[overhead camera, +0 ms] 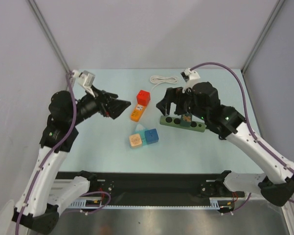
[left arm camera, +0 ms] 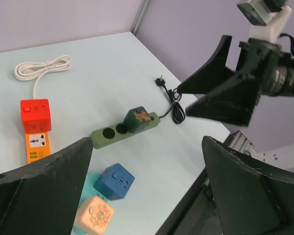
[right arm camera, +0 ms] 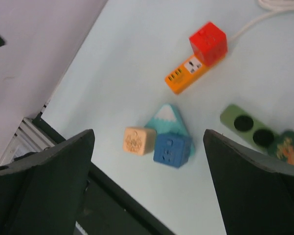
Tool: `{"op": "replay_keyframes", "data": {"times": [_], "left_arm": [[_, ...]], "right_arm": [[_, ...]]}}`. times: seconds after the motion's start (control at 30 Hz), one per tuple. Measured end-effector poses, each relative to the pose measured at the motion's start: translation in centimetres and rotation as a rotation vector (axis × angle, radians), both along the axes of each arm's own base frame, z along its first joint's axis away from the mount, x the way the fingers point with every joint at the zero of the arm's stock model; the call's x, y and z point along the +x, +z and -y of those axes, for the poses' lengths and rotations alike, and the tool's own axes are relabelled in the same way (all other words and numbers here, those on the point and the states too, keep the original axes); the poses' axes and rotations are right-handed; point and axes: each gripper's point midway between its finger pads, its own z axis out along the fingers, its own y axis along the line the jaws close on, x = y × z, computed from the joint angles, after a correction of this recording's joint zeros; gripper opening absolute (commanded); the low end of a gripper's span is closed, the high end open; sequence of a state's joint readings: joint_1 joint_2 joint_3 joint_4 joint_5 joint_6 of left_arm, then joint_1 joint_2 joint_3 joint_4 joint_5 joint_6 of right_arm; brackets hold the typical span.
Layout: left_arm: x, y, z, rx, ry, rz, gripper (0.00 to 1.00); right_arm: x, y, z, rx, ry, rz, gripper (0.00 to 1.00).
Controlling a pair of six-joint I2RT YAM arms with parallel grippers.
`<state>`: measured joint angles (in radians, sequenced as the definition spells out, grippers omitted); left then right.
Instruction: Insert the plug
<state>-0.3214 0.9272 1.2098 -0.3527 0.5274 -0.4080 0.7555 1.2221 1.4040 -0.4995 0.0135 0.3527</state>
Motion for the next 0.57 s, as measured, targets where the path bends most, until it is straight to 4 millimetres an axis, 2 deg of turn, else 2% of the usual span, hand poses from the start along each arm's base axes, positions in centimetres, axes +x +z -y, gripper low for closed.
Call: {"op": "replay_keyframes", "data": {"times": [0.13, 0.23, 0.43, 0.57], "left_arm": [[-2.9, -1.0, -0.7, 0.015, -0.026, 0.043, 1.0], [-4.0, -1.9, -1.1, 0.042, -0.03, 0.047, 1.0], [-4.2, -3.1, -1.5, 0.083, -0.028, 0.026, 1.0], [-4.3, -3.3, -1.5, 0.087, -0.026, 0.014, 1.0]], "right_arm": [[-2.1, -1.4, 2.9, 0.029, -0.09, -0.054, 1.0], [-3.6, -1.8, 5.4, 0.042, -0.143, -0.06, 1.0], [-4.8, 0.8, 8.8, 0.103, -0.238, 0.012, 1.0], [-4.5, 1.2, 9.4, 0.106, -0.273, 0.024, 0.99]]}}
